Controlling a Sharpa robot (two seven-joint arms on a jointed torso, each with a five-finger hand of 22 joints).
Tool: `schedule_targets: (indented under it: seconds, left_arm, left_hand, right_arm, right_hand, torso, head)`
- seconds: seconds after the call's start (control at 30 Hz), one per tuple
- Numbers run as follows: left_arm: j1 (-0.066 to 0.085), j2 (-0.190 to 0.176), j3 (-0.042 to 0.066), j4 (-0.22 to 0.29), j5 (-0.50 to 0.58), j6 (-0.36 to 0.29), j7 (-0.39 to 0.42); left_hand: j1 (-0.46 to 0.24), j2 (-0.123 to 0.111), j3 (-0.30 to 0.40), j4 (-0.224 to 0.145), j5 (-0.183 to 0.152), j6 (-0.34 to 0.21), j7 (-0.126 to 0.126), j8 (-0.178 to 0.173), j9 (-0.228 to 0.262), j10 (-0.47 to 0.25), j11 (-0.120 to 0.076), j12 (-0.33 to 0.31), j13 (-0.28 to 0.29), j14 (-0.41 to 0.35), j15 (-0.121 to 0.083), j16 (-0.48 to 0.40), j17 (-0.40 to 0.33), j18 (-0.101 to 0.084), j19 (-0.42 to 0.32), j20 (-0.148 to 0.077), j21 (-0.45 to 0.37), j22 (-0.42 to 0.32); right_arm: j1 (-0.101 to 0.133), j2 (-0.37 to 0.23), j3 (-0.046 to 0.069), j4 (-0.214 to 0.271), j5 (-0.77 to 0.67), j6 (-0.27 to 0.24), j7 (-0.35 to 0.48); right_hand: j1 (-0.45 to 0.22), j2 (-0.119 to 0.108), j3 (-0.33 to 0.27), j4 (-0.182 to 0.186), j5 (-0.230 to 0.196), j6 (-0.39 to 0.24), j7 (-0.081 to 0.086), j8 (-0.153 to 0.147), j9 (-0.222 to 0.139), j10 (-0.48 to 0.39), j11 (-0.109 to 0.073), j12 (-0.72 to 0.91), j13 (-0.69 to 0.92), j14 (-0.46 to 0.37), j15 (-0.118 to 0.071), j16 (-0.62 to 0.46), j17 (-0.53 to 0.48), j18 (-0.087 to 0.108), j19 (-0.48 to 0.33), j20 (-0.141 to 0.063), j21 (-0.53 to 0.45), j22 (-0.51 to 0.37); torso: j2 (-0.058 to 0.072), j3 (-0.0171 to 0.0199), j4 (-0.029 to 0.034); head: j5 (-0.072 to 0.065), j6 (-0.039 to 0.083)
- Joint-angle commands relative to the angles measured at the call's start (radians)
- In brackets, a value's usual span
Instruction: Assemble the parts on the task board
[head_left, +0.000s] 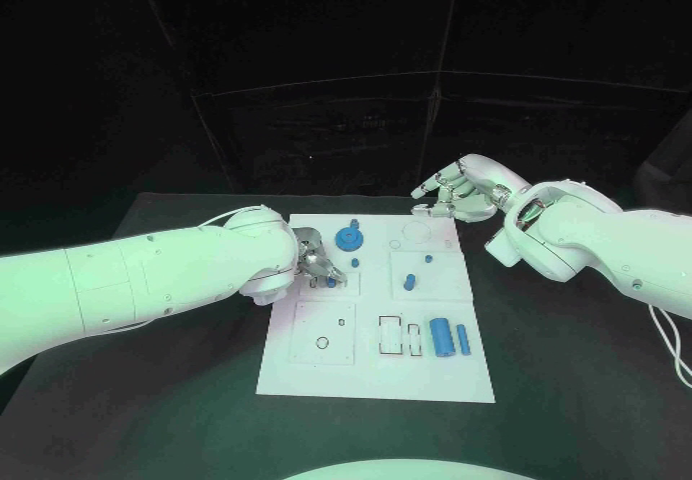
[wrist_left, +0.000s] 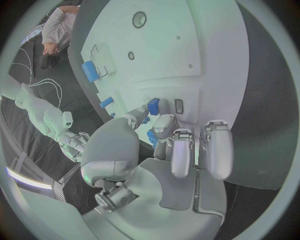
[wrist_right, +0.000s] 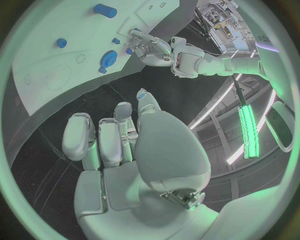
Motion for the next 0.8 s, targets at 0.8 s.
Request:
schedule_targets:
  seconds: [0.8]
  left_arm:
    - [0.062, -0.071, 0.081, 0.029, 0.062, 0.084, -0.003]
  left_hand:
    - [0.072, 0.008, -0.282, 0.084, -0.069, -0.062, 0.027, -0.030, -0.062, -0.066, 0.020, -0.090, -0.113, 0.104, 0.010, 0.003, 0.263, 0.007, 0.019, 0.005, -0.051, 0.020]
  right_arm:
    - [0.002, 0.008, 0.001, -0.015, -0.002, 0.005, 0.008]
  right_hand:
    - [-0.015, 0.001, -0.014, 0.005, -0.006, 0.003, -0.001, 0.004, 0.001, -0.008, -0.003, -0.008, -0.008, 0.024, -0.005, -0.010, -0.009, 0.015, -0.011, 0.001, -0.010, -0.009]
  torso:
    - [0.001, 0.0003, -0.0007]
  head:
    - [0.004, 0.008]
